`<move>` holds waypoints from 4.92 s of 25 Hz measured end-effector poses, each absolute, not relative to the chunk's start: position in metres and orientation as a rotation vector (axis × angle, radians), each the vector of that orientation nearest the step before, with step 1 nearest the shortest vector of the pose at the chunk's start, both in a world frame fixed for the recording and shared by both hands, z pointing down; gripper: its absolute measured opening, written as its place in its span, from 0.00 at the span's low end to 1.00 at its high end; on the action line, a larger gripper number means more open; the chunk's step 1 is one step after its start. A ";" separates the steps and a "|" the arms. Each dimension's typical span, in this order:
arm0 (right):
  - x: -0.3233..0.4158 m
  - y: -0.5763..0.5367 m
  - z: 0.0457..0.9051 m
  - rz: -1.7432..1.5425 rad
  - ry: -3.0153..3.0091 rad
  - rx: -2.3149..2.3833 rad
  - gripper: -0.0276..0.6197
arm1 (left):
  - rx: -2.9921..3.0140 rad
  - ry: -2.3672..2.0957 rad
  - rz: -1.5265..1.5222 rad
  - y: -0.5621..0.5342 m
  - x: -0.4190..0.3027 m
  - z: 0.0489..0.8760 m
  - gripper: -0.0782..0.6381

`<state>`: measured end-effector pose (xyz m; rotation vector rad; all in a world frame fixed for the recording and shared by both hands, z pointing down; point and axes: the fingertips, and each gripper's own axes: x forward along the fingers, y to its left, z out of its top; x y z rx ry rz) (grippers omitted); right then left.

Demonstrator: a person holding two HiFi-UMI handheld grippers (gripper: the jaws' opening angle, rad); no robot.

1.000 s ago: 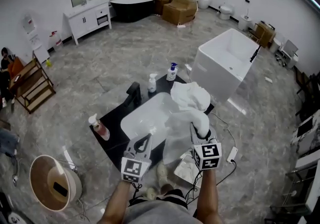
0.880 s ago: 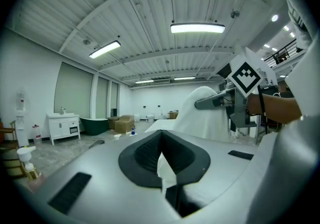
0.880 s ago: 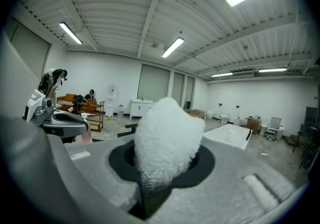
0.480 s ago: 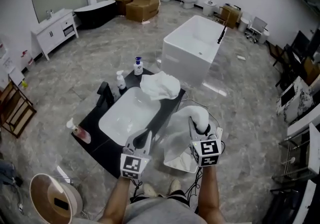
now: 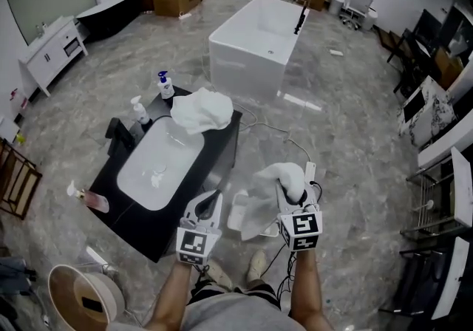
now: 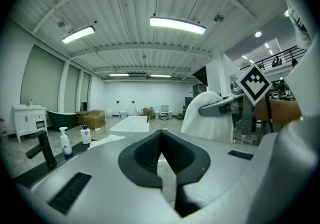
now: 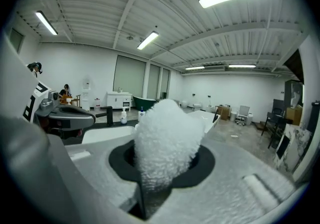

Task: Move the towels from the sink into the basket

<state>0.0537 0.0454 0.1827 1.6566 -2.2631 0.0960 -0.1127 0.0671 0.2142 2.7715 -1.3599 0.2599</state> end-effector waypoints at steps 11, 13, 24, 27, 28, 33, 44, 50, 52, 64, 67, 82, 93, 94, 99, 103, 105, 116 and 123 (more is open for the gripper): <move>0.107 0.048 0.280 0.282 -2.243 1.536 0.19 | 2.677 -1.289 0.386 0.066 -0.037 0.290 0.12; 0.113 0.045 0.303 0.318 -2.239 1.520 0.19 | 2.656 -1.295 0.402 0.059 -0.033 0.307 0.12; 0.137 0.018 0.447 0.479 -2.204 1.487 0.19 | 2.559 -1.315 0.479 0.030 -0.022 0.424 0.12; 0.136 0.011 0.492 0.508 -2.198 1.480 0.20 | 2.526 -1.308 0.497 0.025 -0.022 0.468 0.12; 0.136 0.008 0.508 0.515 -2.195 1.482 0.20 | 2.512 -1.306 0.504 0.023 -0.023 0.484 0.12; 0.134 -0.001 0.597 0.568 -2.169 1.460 0.20 | 2.439 -1.292 0.526 0.017 -0.024 0.563 0.12; 0.131 0.000 0.775 0.624 -2.120 1.363 0.20 | 2.318 -1.257 0.574 0.014 -0.022 0.721 0.12; 0.128 -0.005 0.860 0.596 -2.089 1.312 0.20 | 2.271 -1.210 0.597 0.015 -0.016 0.802 0.12; 0.127 -0.009 0.888 0.593 -2.082 1.297 0.20 | 2.262 -1.195 0.595 0.015 -0.014 0.827 0.12; 0.120 0.007 1.000 0.688 -2.045 1.213 0.23 | 2.219 -1.159 0.618 0.025 -0.014 0.910 0.12; 0.119 0.012 1.004 0.709 -2.037 1.207 0.25 | 2.214 -1.154 0.615 0.027 -0.014 0.910 0.12; 0.120 0.012 0.962 0.719 -2.045 1.274 0.69 | 2.281 -1.162 0.594 0.022 -0.011 0.860 0.12; 0.119 -0.007 0.807 0.690 -2.131 1.314 0.68 | 2.387 -1.214 0.516 -0.004 -0.001 0.712 0.12; 0.118 -0.009 0.789 0.683 -2.141 1.321 0.68 | 2.392 -1.224 0.510 -0.007 -0.001 0.695 0.12; 0.115 -0.008 0.694 0.648 -2.175 1.355 0.63 | 2.501 -1.254 0.519 -0.007 -0.009 0.609 0.12; 0.112 -0.007 0.619 0.607 -2.210 1.380 0.58 | 2.565 -1.287 0.517 -0.004 -0.018 0.545 0.12; 0.111 -0.010 0.581 0.574 -2.227 1.404 0.55 | 2.577 -1.310 0.496 -0.004 -0.022 0.513 0.12; 0.118 0.003 0.382 0.368 -2.297 1.558 0.36 | 2.642 -1.368 0.395 0.008 -0.023 0.341 0.12; 0.113 0.026 0.291 0.228 -2.351 1.593 0.21 | 2.691 -1.407 0.398 0.029 -0.029 0.277 0.12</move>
